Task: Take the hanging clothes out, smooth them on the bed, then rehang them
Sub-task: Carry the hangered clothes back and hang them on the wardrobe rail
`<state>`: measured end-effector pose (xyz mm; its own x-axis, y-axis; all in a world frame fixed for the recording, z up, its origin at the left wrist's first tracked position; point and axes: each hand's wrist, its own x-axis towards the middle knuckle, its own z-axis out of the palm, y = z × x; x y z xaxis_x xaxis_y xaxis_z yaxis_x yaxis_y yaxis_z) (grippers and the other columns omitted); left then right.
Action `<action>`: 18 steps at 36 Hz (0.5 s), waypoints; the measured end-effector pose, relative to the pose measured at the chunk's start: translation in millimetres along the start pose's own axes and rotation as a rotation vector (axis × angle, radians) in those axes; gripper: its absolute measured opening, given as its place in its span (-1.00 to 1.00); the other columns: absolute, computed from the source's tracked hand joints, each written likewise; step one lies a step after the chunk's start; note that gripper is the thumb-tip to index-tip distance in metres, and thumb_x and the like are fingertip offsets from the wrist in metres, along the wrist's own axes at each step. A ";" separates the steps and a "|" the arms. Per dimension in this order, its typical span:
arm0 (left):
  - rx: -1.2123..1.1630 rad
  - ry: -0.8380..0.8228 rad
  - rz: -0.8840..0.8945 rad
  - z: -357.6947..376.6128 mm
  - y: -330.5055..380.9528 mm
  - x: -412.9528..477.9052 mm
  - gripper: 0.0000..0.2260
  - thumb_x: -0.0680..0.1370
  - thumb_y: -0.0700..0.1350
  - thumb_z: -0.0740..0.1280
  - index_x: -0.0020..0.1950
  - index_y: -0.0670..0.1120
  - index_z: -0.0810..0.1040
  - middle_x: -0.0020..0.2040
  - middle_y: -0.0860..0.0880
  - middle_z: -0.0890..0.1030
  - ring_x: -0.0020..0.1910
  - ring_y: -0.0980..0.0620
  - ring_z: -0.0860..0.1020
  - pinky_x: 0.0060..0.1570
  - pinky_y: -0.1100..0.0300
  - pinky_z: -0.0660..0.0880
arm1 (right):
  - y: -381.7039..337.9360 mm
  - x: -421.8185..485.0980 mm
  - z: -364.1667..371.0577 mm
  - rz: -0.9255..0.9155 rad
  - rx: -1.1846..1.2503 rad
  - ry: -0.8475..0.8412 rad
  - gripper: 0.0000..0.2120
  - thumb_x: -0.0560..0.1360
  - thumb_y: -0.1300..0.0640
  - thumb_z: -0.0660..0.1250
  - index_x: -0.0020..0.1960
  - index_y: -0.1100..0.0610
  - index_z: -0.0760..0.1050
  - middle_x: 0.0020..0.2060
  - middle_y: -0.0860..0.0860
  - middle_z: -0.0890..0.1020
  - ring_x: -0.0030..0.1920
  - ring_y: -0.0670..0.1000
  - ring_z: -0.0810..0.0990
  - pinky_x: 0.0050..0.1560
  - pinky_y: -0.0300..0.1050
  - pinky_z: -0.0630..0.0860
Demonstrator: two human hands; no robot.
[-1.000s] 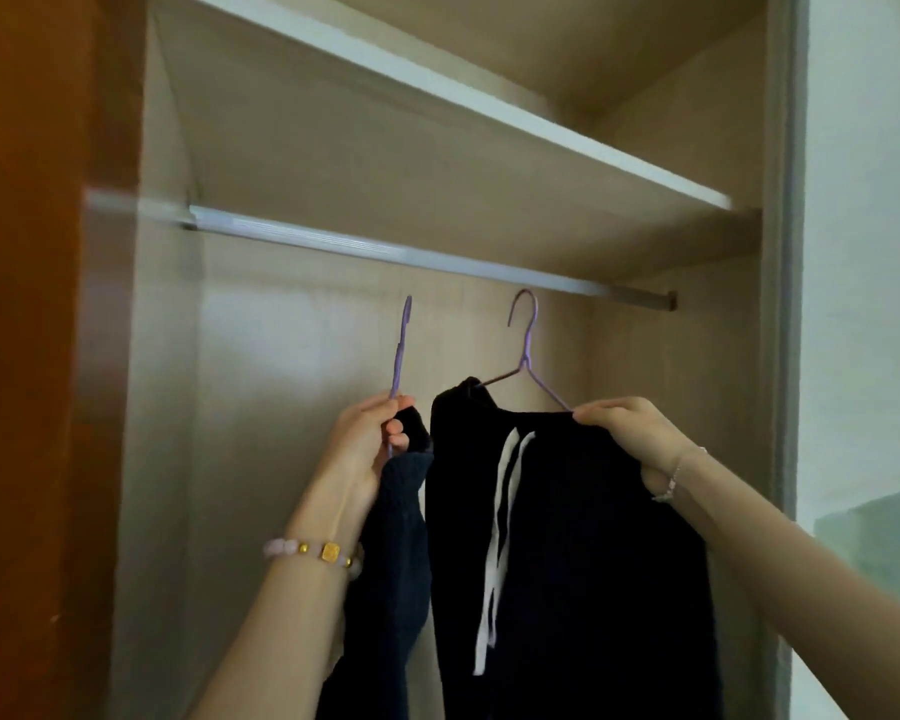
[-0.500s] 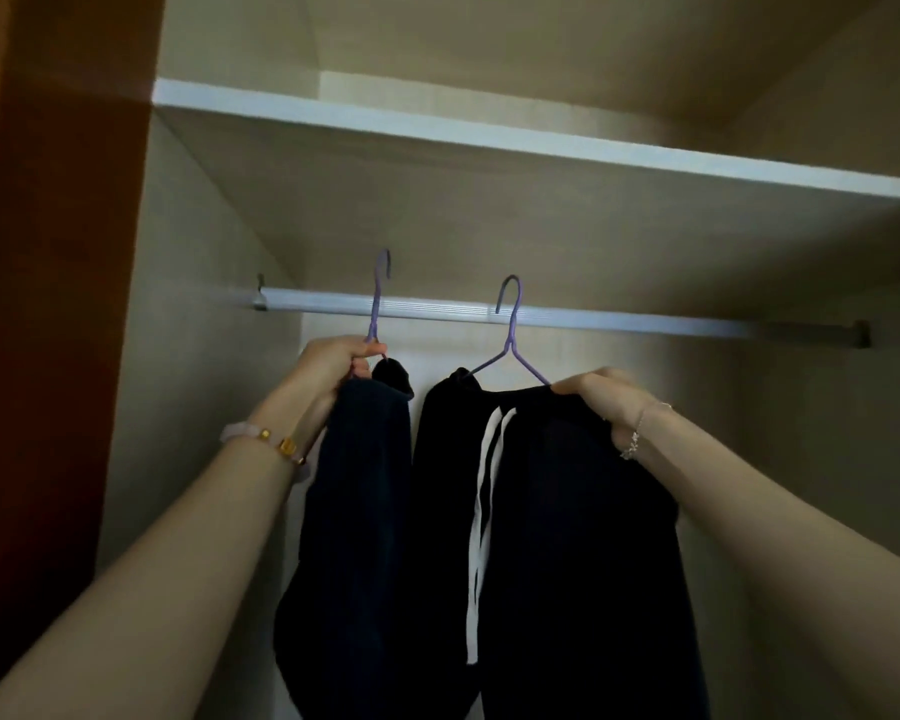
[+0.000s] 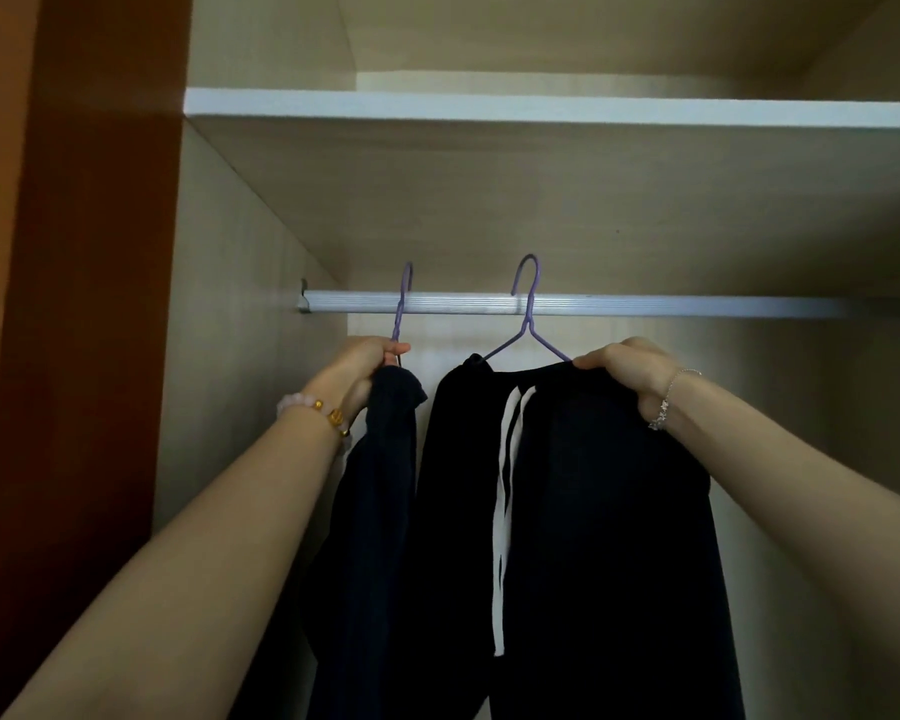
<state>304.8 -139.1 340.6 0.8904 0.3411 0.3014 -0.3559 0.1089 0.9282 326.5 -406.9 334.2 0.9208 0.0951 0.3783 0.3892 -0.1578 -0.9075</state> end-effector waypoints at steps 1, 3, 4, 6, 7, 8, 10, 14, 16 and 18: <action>0.007 0.004 0.002 -0.3 0.9 1.8 -0.77 0.58 -0.34 0.19 -0.27 -0.18 0.40 -0.74 0.09 0.27 -0.80 0.20 0.21 -0.76 0.41 0.19 | -1.8 1.4 0.9 -0.006 -0.004 0.001 -0.69 0.46 0.29 0.32 0.17 0.38 0.47 -0.26 0.18 0.57 -0.34 0.13 0.54 -0.33 -0.13 0.50; 0.029 0.016 0.003 -0.5 2.6 4.1 -0.79 0.58 -0.35 0.21 -0.25 -0.20 0.43 -0.73 0.09 0.29 -0.79 0.20 0.22 -0.76 0.41 0.21 | -5.2 5.2 3.3 -0.010 -0.011 -0.001 -0.69 0.46 0.29 0.32 0.18 0.37 0.46 -0.24 0.19 0.57 -0.33 0.13 0.54 -0.34 -0.13 0.50; 0.041 0.024 -0.003 -1.1 2.2 4.9 -0.81 0.57 -0.35 0.22 -0.24 -0.21 0.44 -0.72 0.08 0.31 -0.79 0.20 0.24 -0.75 0.41 0.22 | -6.5 7.7 5.3 -0.007 -0.017 0.001 -0.67 0.46 0.27 0.33 0.19 0.35 0.45 -0.19 0.21 0.58 -0.31 0.13 0.54 -0.34 -0.12 0.50; 0.051 0.037 -0.024 -4.0 -1.9 6.5 -0.80 0.57 -0.34 0.23 -0.25 -0.21 0.44 -0.73 0.07 0.32 -0.79 0.19 0.25 -0.74 0.42 0.23 | -8.4 12.9 9.6 -0.002 -0.036 0.007 -0.64 0.45 0.25 0.34 0.22 0.31 0.43 -0.06 0.23 0.58 -0.26 0.15 0.55 -0.33 -0.11 0.50; 0.059 0.044 -0.030 -6.4 -5.5 7.8 -0.80 0.57 -0.34 0.23 -0.26 -0.21 0.43 -0.73 0.07 0.33 -0.80 0.19 0.25 -0.74 0.43 0.23 | -8.7 15.4 12.3 -0.001 -0.042 0.006 -0.63 0.44 0.25 0.34 0.23 0.31 0.43 -0.01 0.25 0.58 -0.23 0.16 0.56 -0.33 -0.10 0.50; 0.065 0.059 -0.033 -9.0 -9.6 9.5 -0.80 0.57 -0.34 0.23 -0.26 -0.22 0.44 -0.73 0.06 0.34 -0.80 0.18 0.26 -0.74 0.43 0.23 | -8.6 17.8 15.1 0.003 -0.046 0.006 -0.62 0.44 0.24 0.34 0.24 0.30 0.42 0.04 0.26 0.58 -0.19 0.17 0.56 -0.32 -0.10 0.51; 0.046 0.084 -0.042 -14.7 -18.1 12.7 -0.82 0.56 -0.34 0.24 -0.24 -0.23 0.46 -0.70 0.04 0.37 -0.79 0.19 0.28 -0.73 0.43 0.26 | -7.0 20.4 21.1 0.015 -0.052 0.000 -0.62 0.45 0.25 0.33 0.24 0.31 0.42 0.09 0.28 0.57 -0.13 0.19 0.57 -0.30 -0.09 0.52; 0.012 0.091 -0.035 -19.0 -23.1 13.7 -0.86 0.57 -0.32 0.25 -0.19 -0.22 0.49 -0.59 0.01 0.45 -0.71 0.20 0.34 -0.69 0.42 0.33 | 5.1 22.7 30.7 0.042 -0.075 -0.024 -0.63 0.45 0.25 0.33 0.23 0.32 0.42 0.08 0.29 0.57 -0.10 0.21 0.58 -0.29 -0.09 0.53; 0.037 0.090 -0.028 -18.3 -22.7 13.4 -0.91 0.56 -0.31 0.28 -0.15 -0.22 0.52 -0.41 -0.03 0.46 -0.55 0.16 0.38 -0.57 0.38 0.40 | 14.5 22.2 34.5 0.056 -0.107 -0.047 -0.66 0.46 0.23 0.33 0.20 0.32 0.44 0.05 0.28 0.59 -0.15 0.19 0.58 -0.28 -0.08 0.54; 0.065 0.087 -0.021 -17.6 -23.4 12.8 -0.89 0.55 -0.28 0.30 -0.17 -0.20 0.53 -0.36 -0.03 0.44 -0.43 0.11 0.37 -0.44 0.32 0.41 | 21.8 21.6 35.7 0.055 -0.137 -0.059 -0.69 0.47 0.22 0.33 0.17 0.34 0.47 0.01 0.28 0.61 -0.13 0.20 0.60 -0.16 -0.02 0.59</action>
<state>319.5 -120.8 318.9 0.8684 0.4192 0.2648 -0.3161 0.0566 0.9471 353.8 -373.2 316.1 0.9391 0.1398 0.3140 0.3423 -0.2969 -0.8914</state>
